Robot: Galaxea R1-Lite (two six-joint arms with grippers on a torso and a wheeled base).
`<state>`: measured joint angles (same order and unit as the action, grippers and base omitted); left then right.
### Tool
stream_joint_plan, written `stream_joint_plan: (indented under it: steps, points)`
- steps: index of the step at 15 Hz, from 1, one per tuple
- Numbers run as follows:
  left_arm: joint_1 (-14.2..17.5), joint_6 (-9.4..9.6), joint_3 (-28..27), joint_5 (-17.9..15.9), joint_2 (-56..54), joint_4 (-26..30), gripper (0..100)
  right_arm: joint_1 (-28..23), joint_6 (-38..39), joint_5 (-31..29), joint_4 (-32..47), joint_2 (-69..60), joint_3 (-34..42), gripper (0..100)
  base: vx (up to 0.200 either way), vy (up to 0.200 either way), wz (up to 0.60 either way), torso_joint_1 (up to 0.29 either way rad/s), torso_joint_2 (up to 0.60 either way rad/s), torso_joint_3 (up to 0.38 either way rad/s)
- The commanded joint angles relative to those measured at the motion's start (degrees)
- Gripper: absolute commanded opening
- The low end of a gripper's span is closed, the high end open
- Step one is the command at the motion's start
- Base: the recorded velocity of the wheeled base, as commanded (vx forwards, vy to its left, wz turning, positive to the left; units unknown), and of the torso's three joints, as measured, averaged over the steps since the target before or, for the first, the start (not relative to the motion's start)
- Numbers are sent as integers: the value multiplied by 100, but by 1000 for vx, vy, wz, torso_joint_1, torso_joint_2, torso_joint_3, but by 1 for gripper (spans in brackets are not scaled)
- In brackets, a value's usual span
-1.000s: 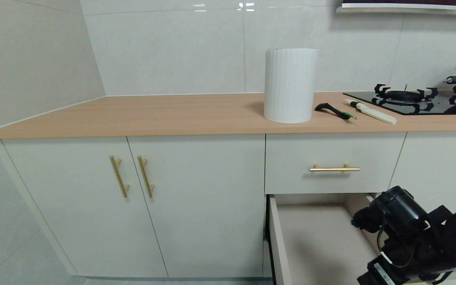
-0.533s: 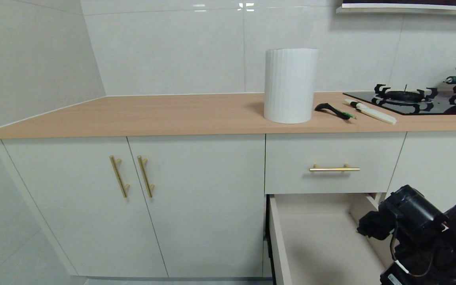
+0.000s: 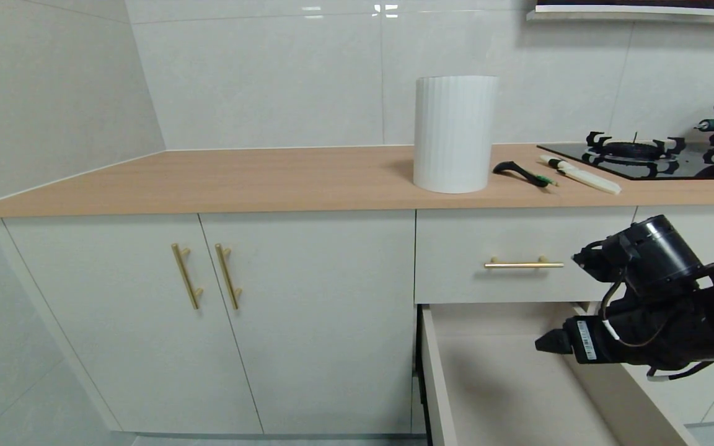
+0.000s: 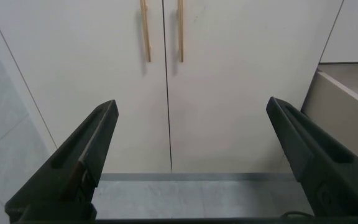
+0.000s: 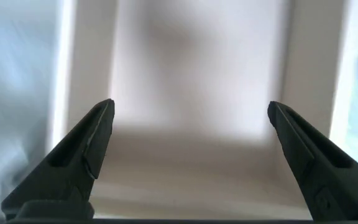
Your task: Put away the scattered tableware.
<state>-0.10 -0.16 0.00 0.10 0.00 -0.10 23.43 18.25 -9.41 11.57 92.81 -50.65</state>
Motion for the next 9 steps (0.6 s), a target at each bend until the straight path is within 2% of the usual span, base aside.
stream_joint_plan:
  steps: [1, 7, 9]
  points:
    - [1, -2, 0, 8, 0, 1, 100, -181, 3, 1, -164, -105, -50, 100, 0, 0, 0, 0, 0, 0]
    - [1, -2, 0, -1, 0, 1, 100, -216, -146, -26, -287, -219, 11, 100, 0, 0, 0, 4, -15, -4]
    - [1, -2, 0, 8, 0, 1, 100, -278, -155, -26, -296, -193, 3, 100, 0, 0, 0, 71, -285, -208]
